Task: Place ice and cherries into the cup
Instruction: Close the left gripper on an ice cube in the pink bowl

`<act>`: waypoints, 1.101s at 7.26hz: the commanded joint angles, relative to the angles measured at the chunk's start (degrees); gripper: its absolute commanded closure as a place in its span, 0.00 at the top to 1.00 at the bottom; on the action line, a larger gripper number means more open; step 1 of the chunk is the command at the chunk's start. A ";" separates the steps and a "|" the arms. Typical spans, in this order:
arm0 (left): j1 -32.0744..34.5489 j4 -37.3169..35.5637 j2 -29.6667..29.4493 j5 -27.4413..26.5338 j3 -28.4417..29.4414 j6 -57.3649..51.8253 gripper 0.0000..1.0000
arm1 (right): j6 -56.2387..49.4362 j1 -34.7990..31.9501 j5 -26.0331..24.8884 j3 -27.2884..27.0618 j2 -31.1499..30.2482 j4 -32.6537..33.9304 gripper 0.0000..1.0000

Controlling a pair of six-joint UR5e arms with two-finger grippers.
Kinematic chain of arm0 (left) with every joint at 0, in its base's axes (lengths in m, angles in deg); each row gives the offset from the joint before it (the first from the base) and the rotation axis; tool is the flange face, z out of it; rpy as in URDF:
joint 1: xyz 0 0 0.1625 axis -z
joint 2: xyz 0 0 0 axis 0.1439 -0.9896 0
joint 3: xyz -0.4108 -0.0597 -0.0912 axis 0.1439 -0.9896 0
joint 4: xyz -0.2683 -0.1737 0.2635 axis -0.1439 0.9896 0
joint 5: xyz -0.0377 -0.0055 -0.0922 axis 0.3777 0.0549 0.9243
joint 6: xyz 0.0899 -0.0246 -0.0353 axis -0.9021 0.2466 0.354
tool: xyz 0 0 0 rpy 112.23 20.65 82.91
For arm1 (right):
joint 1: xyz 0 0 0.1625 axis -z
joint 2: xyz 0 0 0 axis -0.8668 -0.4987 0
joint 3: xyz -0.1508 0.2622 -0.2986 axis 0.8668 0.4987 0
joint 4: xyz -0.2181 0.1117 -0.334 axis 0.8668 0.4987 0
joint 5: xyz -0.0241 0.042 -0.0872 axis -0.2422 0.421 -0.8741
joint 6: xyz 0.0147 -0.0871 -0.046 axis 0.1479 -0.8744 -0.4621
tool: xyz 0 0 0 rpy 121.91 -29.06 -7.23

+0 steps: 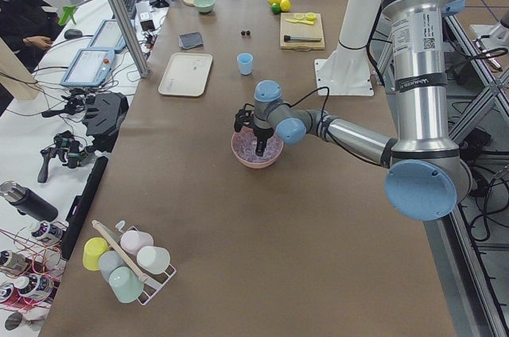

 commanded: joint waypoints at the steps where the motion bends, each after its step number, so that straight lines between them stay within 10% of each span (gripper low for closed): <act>1: -0.21 0.00 0.00 -0.01 0.16 0.00 0.48 | 0.07 0.00 0.05 0.05 -0.24 0.00 1.00; 8: -1.18 0.00 -0.17 -1.24 -0.02 0.09 0.46 | 0.07 -0.09 -0.03 0.13 -0.42 0.09 1.00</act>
